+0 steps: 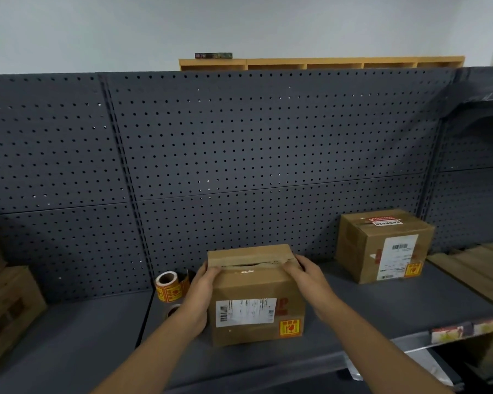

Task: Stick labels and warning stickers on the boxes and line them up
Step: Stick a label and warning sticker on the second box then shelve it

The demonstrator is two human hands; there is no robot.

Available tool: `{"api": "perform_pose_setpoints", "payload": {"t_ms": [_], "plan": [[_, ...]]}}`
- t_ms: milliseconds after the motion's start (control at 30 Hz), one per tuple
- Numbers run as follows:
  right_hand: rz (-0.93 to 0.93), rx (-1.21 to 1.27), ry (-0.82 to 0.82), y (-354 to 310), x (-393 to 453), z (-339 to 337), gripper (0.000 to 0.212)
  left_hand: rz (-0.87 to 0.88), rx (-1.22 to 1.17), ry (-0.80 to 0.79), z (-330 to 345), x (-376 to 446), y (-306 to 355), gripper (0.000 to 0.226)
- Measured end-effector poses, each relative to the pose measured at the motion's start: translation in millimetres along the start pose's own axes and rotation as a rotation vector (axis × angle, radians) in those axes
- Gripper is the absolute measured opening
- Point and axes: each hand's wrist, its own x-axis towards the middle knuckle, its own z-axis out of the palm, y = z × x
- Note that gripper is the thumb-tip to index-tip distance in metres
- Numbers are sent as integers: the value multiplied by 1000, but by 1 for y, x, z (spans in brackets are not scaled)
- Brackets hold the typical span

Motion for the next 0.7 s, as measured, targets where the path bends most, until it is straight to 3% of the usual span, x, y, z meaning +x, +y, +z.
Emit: {"api": "perform_pose_setpoints", "payload": {"t_ms": [133,300,500,633,700], "plan": [[-39,10,57,7,3,6,13,0,-68,0,2,0,-5,28],[-44,19,105,6,1,-7,13,59,-26,-9,20,-4,-3,26],[-53,-22,154,1,-3,-43,21,112,6,-42,55,-7,1,28],[-56,-43,238,2,-9,-74,40,108,17,-78,82,-9,-4,26],[-61,-25,262,2,-12,-91,38,93,8,-91,99,-11,-7,27]]}}
